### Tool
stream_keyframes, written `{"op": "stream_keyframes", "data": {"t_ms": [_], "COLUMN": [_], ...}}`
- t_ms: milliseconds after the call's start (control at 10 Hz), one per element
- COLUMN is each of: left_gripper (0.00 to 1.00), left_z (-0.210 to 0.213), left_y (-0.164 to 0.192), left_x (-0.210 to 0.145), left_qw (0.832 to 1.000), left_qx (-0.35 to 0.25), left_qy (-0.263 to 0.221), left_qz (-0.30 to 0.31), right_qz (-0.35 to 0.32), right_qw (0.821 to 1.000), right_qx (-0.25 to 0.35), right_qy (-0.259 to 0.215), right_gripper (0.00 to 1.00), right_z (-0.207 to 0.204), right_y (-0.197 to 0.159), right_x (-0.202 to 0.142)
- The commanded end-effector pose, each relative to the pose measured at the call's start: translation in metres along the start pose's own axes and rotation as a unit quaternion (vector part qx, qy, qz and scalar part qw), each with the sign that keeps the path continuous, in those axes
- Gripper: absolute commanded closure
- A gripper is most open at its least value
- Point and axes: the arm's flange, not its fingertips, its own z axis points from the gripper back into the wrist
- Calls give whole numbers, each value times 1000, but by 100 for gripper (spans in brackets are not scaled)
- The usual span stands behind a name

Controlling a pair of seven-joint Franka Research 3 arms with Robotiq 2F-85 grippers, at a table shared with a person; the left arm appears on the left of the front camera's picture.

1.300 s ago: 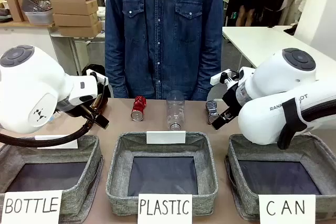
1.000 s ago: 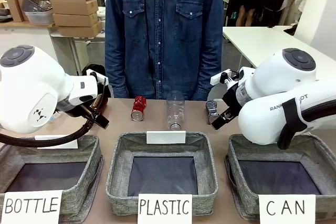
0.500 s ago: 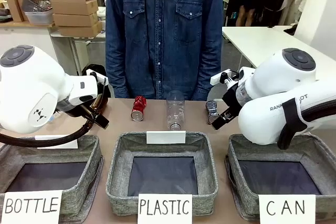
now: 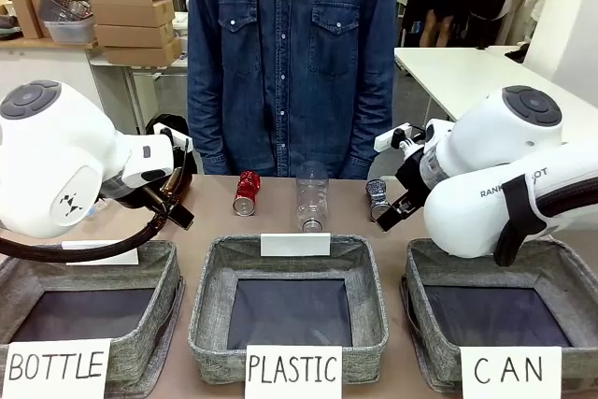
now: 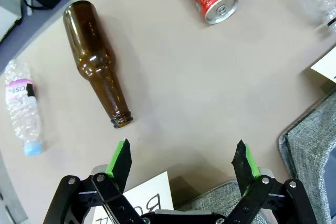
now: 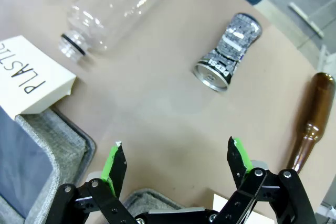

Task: Sort the can waste into the basket.
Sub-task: Pick up the can waste from the table and place it in the right Fabric basket.

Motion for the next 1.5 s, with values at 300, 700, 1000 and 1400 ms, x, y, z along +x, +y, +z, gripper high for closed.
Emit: {"op": "stream_keyframes", "data": {"t_ms": [300, 700, 1000, 1400], "left_gripper": [0, 0, 0, 0], "left_z": [0, 182, 171, 204], "left_y": [0, -20, -26, -42], "left_x": [0, 3, 7, 14], "left_qw": [1000, 999, 999, 969], "left_qx": [0, -19, -21, -240], "left_qy": [0, 39, 26, 46], "left_qz": [0, -19, -33, -44], "right_qz": [0, -13, -12, -66], "right_qw": [1000, 999, 999, 990], "right_qx": [0, 13, 22, 124], "right_qy": [0, -26, -38, -9], "right_gripper": [0, 0, 0, 0], "right_z": [0, 173, 165, 198], "right_y": [0, -25, -27, -19], "right_x": [0, -12, 9, 11]}}
